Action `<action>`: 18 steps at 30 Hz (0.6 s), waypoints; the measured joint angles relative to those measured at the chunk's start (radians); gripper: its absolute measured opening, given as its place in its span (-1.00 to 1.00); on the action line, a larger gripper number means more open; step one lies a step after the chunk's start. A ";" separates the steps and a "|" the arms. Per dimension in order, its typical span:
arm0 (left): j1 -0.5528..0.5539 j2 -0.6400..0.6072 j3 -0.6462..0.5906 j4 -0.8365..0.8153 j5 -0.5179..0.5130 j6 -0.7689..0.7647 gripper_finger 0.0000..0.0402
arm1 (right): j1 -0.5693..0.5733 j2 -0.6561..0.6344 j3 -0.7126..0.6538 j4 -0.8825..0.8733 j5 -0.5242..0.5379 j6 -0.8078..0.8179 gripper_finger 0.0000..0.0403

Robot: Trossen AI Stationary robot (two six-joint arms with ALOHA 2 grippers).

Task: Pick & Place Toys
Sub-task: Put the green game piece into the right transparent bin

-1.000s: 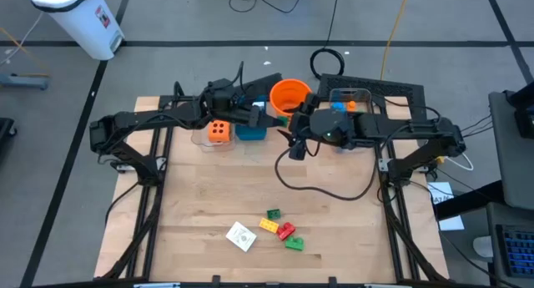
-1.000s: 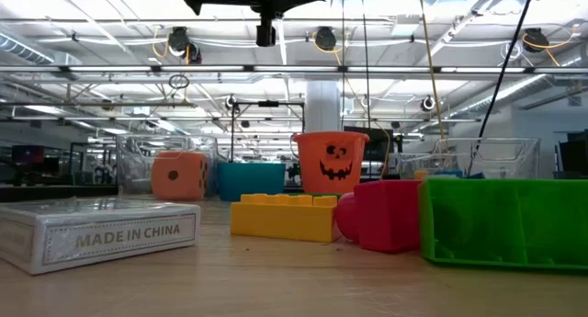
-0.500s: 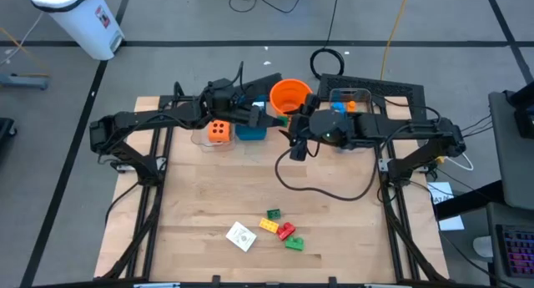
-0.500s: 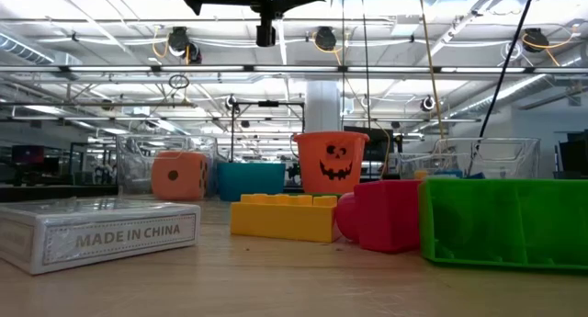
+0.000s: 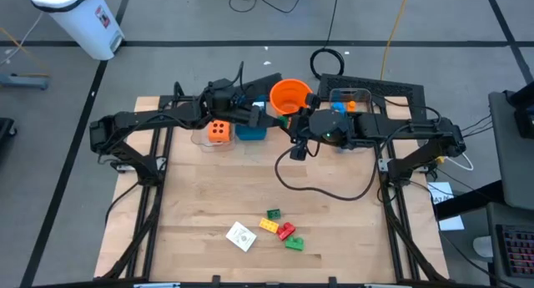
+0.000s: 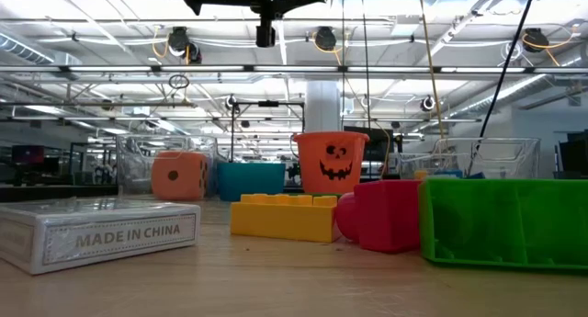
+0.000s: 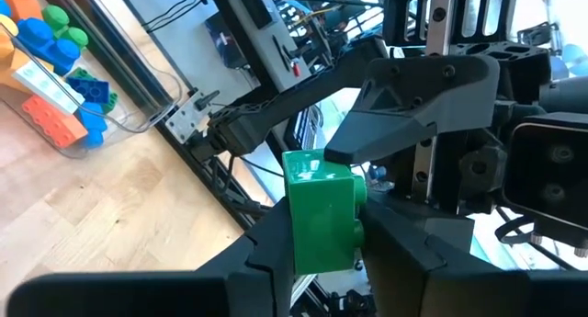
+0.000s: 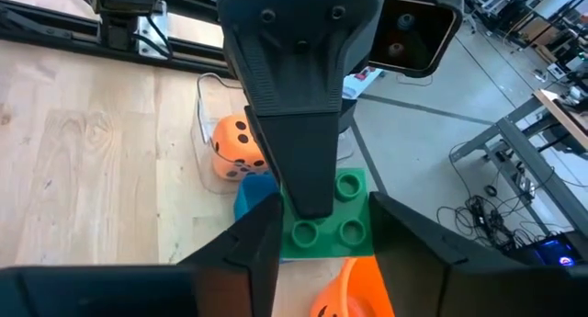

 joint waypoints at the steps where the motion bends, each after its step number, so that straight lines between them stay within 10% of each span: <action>1: 0.000 0.000 0.000 0.000 0.000 -0.001 -0.45 | 0.000 0.000 0.000 0.000 0.000 0.000 -0.31; 18: -0.001 0.001 0.000 0.015 -0.001 -0.014 -0.42 | 0.000 0.000 0.000 0.001 0.003 0.001 -0.30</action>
